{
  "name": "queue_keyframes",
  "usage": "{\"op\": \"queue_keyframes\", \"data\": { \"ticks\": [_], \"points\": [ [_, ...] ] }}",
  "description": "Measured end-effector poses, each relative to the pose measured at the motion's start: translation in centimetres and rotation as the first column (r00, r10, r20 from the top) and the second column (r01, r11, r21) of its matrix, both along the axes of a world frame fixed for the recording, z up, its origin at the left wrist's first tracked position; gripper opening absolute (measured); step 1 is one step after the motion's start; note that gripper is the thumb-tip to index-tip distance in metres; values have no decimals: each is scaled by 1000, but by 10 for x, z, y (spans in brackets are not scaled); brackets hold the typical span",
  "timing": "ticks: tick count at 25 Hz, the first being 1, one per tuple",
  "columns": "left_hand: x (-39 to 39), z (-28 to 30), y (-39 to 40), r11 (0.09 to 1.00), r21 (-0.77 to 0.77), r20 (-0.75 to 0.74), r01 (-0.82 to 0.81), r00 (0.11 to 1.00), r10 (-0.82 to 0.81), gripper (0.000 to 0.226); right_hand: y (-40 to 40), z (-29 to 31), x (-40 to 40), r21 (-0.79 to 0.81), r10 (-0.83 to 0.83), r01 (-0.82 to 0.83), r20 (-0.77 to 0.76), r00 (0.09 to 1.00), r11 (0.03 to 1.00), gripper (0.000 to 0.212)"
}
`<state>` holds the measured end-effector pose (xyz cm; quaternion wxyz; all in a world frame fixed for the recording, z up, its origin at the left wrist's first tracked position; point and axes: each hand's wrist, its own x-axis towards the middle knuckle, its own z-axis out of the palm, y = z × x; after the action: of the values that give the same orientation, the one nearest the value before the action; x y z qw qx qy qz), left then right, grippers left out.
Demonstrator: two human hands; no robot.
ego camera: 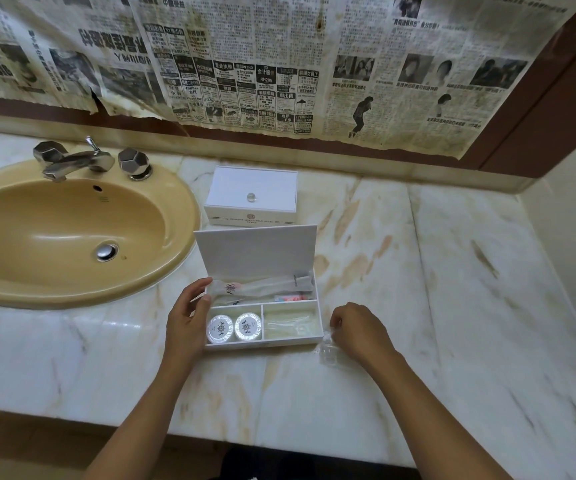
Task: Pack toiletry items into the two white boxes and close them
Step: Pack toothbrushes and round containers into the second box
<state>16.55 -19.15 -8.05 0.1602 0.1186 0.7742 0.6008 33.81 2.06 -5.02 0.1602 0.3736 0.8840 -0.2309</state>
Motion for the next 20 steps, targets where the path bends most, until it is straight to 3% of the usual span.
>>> {"op": "queue_keyframes", "data": {
  "ticks": [10,20],
  "points": [
    [-1,-2,-1,1000,19,18,-5,1000,5,30,3,18,-2,59,-49,54,-72,996,997,20],
    [-1,-1,-1,1000,30,30,-2,1000,1,30,-16,68,-34,91,-16,53,-368,930,994,10]
  ]
}}
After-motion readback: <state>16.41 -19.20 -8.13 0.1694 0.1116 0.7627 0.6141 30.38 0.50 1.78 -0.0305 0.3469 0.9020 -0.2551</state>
